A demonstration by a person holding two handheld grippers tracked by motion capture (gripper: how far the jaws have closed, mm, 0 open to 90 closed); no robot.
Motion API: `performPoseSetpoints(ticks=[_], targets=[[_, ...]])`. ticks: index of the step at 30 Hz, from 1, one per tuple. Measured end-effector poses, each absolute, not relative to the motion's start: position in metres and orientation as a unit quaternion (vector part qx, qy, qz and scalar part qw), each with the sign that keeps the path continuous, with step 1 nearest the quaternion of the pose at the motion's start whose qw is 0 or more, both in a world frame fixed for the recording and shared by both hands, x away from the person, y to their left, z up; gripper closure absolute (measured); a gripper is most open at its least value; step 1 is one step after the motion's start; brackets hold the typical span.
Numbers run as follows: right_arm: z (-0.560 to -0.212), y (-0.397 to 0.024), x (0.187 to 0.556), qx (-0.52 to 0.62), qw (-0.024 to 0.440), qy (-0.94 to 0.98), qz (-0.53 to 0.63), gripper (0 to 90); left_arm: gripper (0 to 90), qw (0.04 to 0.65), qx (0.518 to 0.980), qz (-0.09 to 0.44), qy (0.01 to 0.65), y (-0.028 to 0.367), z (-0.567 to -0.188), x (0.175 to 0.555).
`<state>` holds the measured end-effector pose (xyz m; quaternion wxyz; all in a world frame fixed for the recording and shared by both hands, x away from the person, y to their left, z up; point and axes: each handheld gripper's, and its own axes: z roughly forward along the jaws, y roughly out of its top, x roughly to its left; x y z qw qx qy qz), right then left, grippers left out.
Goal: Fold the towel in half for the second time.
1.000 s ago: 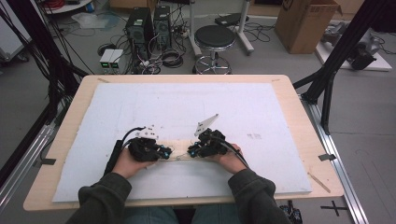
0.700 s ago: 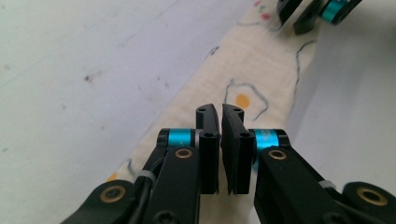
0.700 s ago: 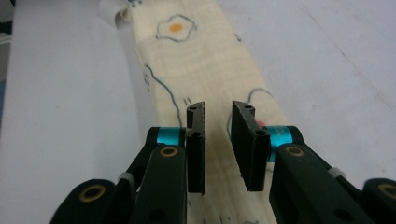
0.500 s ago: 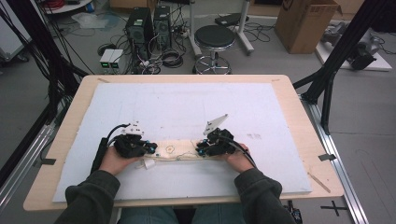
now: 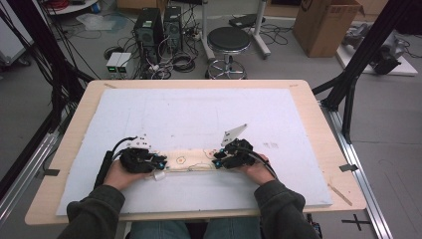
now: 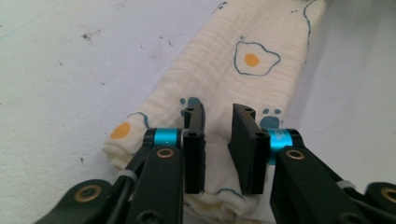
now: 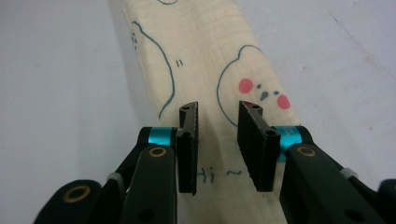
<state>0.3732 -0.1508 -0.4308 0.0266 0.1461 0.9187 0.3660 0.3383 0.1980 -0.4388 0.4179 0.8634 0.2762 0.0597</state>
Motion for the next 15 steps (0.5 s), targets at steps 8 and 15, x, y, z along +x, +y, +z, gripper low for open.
performPoseSetpoints(ticks=[8, 15], targets=[[-0.431, -0.161, 0.372, 0.144, 0.042, 0.918, 0.367, 56.7, 57.9, 0.42, 0.863, 0.071, 0.271, 0.199, -0.44, 0.336], [-0.432, -0.178, 0.37, 0.154, 0.049, 0.915, 0.371, 49.4, 53.7, 0.422, 0.863, 0.072, 0.268, 0.2, -0.44, 0.334]])
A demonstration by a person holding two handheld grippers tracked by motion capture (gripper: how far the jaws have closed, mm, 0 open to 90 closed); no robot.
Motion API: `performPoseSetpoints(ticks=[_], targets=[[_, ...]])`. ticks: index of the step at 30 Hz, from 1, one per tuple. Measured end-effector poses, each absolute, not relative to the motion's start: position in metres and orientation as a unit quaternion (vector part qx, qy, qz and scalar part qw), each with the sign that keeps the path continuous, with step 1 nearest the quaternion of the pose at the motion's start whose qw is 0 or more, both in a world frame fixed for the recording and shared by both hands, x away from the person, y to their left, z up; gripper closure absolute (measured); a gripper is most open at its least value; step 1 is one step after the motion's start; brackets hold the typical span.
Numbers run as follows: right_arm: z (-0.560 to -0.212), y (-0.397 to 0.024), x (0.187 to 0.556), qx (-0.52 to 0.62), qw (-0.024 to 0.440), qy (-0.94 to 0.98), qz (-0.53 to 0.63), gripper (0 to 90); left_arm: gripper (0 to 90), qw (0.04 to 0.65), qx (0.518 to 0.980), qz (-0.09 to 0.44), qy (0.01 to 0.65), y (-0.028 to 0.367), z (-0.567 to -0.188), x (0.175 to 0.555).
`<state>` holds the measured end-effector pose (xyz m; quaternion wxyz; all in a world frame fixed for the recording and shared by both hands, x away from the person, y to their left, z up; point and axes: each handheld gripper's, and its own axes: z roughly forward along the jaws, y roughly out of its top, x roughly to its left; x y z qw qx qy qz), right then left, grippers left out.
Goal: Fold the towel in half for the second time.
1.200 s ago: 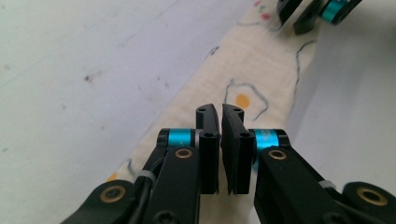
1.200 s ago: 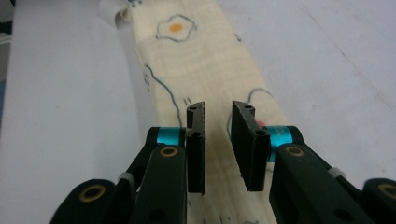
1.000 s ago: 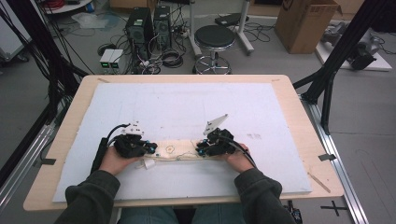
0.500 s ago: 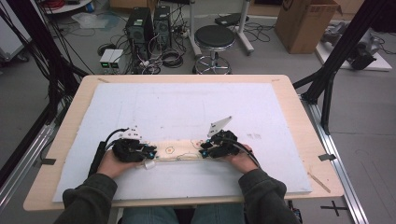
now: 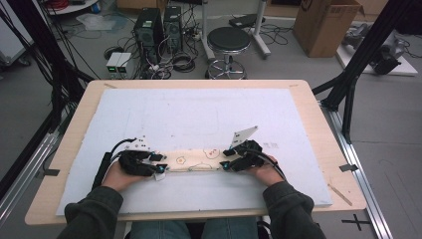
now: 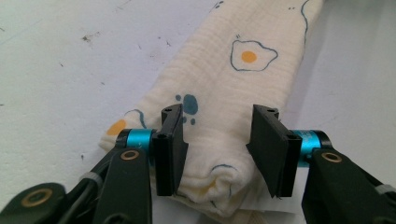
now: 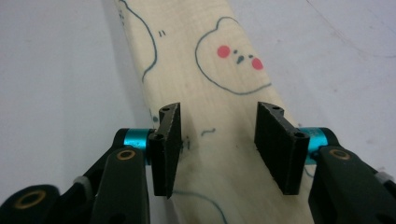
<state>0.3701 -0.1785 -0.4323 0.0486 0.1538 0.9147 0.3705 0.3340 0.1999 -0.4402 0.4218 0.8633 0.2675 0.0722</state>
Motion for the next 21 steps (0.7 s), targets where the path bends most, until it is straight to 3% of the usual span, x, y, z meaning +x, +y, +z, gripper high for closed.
performPoseSetpoints(ticks=[21], targets=[[-0.433, -0.209, 0.365, 0.167, 0.068, 0.909, 0.376, 45.3, 49.5, 0.417, 0.865, 0.081, 0.266, 0.202, -0.44, 0.332]])
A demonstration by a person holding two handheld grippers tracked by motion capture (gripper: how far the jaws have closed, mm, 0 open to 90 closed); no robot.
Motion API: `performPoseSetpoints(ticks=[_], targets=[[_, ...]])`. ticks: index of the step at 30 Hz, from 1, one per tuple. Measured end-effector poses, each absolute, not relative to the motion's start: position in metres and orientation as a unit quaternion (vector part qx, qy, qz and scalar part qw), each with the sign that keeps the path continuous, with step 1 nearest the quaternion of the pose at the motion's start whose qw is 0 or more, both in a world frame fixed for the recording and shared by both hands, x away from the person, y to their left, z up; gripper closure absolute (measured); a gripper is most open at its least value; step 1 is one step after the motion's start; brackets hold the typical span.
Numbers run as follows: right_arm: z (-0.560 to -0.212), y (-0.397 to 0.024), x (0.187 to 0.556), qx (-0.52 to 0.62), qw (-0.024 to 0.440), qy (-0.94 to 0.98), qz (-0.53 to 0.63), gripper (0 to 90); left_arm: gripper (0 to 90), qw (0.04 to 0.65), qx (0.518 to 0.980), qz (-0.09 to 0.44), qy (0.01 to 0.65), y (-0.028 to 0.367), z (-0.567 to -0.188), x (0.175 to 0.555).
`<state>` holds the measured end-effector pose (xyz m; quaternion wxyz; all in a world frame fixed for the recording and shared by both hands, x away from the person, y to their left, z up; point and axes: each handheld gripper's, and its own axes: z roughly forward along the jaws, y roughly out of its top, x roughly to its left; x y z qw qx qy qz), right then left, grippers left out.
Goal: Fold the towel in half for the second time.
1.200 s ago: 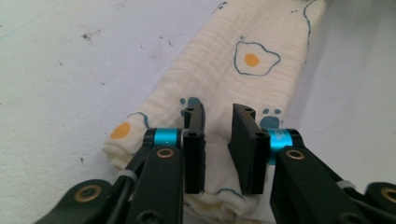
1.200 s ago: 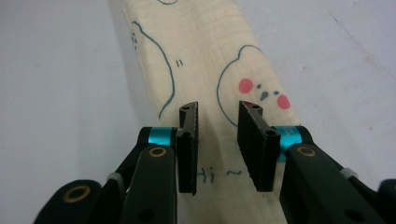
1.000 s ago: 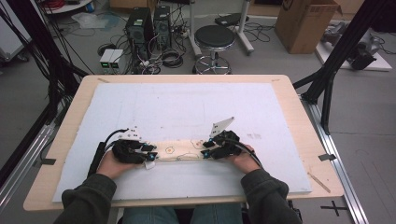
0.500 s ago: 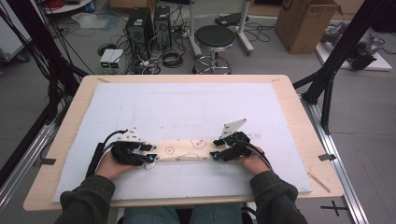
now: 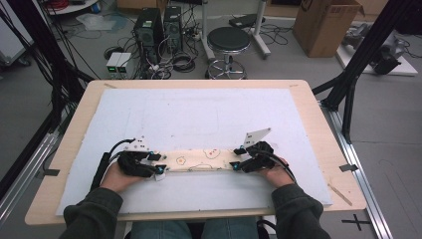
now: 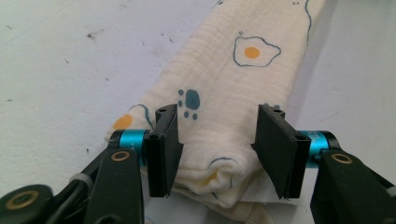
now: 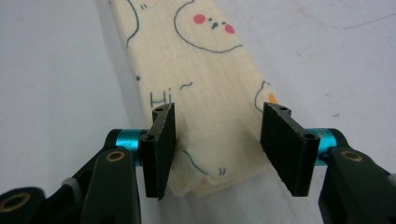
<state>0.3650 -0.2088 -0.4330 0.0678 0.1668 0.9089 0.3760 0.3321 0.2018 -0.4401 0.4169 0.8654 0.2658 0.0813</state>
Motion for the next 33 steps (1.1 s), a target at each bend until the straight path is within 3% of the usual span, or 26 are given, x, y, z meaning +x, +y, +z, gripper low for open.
performPoseSetpoints(ticks=[12, 18, 33], targets=[[-0.442, -0.213, 0.36, 0.173, 0.081, 0.897, 0.399, 45.4, 49.6, 0.416, 0.866, 0.093, 0.264, 0.2, -0.442, 0.331], [-0.441, -0.212, 0.358, 0.183, 0.081, 0.894, 0.401, 41.2, 48.3, 0.415, 0.864, 0.104, 0.264, 0.2, -0.438, 0.328], [-0.424, -0.219, 0.361, 0.228, 0.089, 0.862, 0.444, 36.4, 45.3, 0.479, 0.811, 0.13, 0.311, 0.222, -0.423, 0.331]])
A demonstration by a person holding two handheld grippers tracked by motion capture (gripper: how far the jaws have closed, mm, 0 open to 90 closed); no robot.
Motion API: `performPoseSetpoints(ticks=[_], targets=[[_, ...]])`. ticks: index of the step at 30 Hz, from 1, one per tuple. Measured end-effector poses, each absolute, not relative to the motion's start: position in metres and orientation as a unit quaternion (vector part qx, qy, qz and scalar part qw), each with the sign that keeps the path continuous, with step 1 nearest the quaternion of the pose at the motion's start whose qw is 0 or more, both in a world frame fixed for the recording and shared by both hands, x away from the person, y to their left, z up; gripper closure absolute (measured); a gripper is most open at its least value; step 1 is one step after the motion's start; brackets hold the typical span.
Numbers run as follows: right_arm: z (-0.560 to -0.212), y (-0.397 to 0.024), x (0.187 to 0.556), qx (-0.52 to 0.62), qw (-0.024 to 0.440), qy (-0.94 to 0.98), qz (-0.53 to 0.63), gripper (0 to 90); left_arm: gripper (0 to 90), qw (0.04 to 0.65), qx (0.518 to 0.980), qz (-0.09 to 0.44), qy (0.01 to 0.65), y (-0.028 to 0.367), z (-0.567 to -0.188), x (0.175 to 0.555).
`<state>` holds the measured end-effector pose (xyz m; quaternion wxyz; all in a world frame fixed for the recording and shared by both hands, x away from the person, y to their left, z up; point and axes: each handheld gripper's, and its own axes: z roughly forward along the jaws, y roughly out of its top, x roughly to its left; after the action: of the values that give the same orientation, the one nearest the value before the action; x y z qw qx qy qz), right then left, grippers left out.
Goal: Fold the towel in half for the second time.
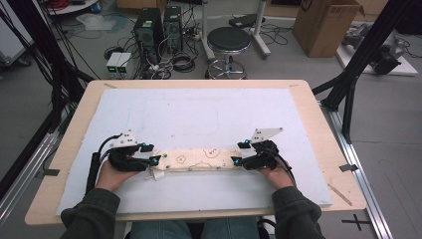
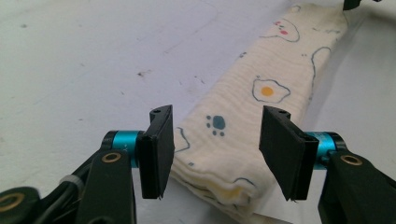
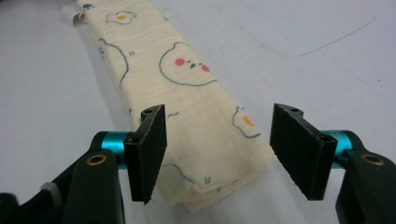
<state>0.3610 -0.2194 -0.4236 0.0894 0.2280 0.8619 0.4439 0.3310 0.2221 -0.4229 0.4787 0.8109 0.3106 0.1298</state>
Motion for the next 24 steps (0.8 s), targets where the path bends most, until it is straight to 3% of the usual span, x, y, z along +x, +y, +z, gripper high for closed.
performPoseSetpoints(ticks=[11, 18, 24], targets=[[-0.43, -0.225, 0.375, 0.286, 0.084, 0.859, 0.417, 43.5, 53.4, 0.465, 0.796, 0.13, 0.365, 0.23, -0.43, 0.344], [-0.434, -0.226, 0.38, 0.306, 0.067, 0.857, 0.41, 52.2, 51.9, 0.437, 0.813, 0.107, 0.37, 0.226, -0.44, 0.351], [-0.438, -0.219, 0.385, 0.303, 0.058, 0.867, 0.392, 56.9, 58.6, 0.427, 0.822, 0.094, 0.366, 0.224, -0.444, 0.352]])
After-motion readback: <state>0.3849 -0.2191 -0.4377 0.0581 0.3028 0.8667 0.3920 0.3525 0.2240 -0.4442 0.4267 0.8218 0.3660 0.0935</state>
